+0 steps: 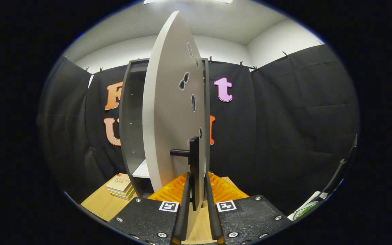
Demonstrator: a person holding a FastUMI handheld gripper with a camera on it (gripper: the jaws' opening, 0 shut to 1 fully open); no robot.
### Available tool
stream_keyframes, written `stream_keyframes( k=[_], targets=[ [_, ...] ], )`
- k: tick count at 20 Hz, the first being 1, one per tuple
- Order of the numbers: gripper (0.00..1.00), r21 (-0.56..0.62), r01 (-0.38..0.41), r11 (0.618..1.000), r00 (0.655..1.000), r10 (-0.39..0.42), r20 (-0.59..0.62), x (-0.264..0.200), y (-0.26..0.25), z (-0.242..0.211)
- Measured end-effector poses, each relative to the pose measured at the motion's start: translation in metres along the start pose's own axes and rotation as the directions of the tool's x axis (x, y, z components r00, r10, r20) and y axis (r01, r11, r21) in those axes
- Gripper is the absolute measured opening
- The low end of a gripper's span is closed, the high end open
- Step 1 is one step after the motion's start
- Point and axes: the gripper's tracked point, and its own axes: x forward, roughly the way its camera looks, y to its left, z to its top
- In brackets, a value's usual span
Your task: Open the shoe cabinet door, grab the shoes and put them into the shoe cabinet, then close the shoe cabinet door.
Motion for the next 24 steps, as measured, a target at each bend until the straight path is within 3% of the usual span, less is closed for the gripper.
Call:
stream_keyframes(
  k=[9, 12, 24],
  targets=[
    [0.26, 0.015, 0.044, 0.999, 0.999, -0.044, -0.014, -0.022, -0.044, -0.006],
    [0.21, -0.025, 0.065, 0.998, 0.998, -0.065, -0.01, -0.023, -0.056, -0.006],
    [0.34, -0.062, 0.127, 0.99, 0.992, -0.127, 0.007, -0.038, -0.09, 0.003]
  ],
)
